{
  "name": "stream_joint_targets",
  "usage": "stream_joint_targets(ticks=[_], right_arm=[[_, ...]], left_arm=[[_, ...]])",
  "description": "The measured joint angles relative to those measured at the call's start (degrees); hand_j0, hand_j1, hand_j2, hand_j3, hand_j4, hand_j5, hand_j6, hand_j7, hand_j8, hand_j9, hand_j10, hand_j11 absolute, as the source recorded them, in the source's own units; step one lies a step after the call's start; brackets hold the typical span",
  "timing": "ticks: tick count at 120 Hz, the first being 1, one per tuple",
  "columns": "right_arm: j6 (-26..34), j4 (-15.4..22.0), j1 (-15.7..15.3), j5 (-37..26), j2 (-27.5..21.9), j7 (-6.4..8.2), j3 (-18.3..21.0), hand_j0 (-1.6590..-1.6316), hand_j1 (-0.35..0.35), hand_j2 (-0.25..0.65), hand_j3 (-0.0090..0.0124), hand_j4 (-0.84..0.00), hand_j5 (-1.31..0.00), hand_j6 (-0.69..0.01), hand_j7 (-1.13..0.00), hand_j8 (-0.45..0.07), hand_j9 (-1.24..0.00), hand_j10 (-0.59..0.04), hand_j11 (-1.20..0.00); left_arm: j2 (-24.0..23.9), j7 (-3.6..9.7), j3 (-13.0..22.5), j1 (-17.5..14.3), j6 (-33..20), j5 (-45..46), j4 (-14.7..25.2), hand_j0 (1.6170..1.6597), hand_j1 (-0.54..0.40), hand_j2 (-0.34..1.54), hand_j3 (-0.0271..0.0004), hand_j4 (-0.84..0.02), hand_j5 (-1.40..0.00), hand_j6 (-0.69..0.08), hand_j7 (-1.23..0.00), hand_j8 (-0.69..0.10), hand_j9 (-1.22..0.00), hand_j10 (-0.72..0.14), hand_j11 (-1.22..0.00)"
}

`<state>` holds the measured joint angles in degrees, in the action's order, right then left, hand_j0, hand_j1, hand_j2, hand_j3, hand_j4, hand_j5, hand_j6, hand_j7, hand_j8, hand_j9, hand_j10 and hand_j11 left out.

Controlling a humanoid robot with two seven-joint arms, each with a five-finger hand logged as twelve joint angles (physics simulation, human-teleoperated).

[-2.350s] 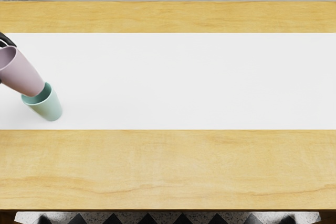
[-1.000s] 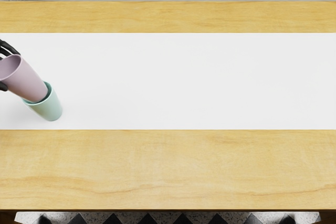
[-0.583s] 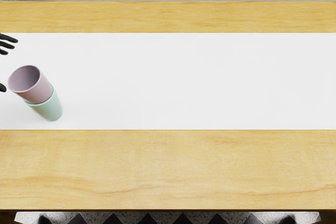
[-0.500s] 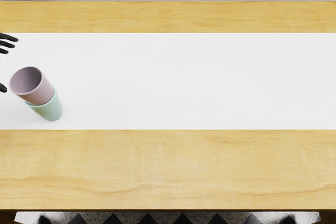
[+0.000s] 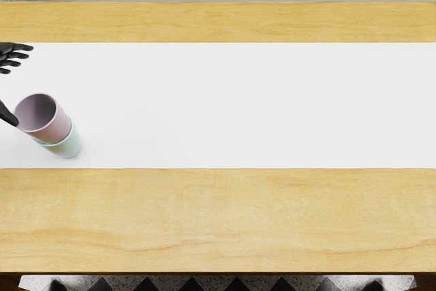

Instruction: Pick up cup and place in cup with left hand

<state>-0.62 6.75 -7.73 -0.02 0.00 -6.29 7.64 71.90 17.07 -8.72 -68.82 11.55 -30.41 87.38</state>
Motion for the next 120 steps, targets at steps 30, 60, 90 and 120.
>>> stream_joint_targets(ticks=[30, 60, 90, 120], right_arm=[[0.0, 0.0, 0.0, 0.0, 0.0, -0.01, 0.0, -1.6581, -0.329, -0.003, 0.0000, -0.017, -0.02, -0.018, -0.02, -0.017, -0.02, -0.017, -0.02], [0.0, 0.0, 0.0, 0.0, 0.0, -0.01, 0.0, -1.6581, -0.329, -0.003, 0.0000, -0.017, -0.02, -0.018, -0.02, -0.017, -0.02, -0.017, -0.02], [0.0, 0.0, 0.0, 0.0, 0.0, -0.01, 0.0, -1.6581, -0.329, -0.003, 0.0000, -0.017, -0.02, -0.017, -0.02, -0.017, -0.02, -0.017, -0.02], [0.0, 0.0, 0.0, 0.0, 0.0, -0.02, 0.0, -1.6581, -0.329, -0.003, 0.0000, -0.017, -0.02, -0.017, -0.02, -0.017, -0.02, -0.017, -0.02]], left_arm=[[-0.8, -0.02, -0.5, -1.1, 1.5, 0.6, 0.0, 1.6580, 0.321, 0.01, 0.0000, -0.036, -0.04, -0.038, -0.04, -0.037, -0.03, -0.035, -0.03], [-0.1, 0.10, -2.5, -1.3, 7.9, 10.4, -0.1, 1.6580, 0.329, 0.01, 0.0000, -0.028, -0.03, -0.030, -0.03, -0.029, -0.03, -0.027, -0.03], [-0.9, 0.15, -3.6, -2.0, 12.3, 13.4, -0.2, 1.6580, 0.337, 0.00, 0.0000, -0.019, -0.02, -0.020, -0.02, -0.020, -0.02, -0.018, -0.01], [-1.9, 0.16, -3.7, -2.1, 14.4, 13.6, -0.2, 1.6580, 0.341, 0.00, 0.0000, -0.014, -0.01, -0.016, -0.01, -0.016, -0.01, -0.014, -0.01]])
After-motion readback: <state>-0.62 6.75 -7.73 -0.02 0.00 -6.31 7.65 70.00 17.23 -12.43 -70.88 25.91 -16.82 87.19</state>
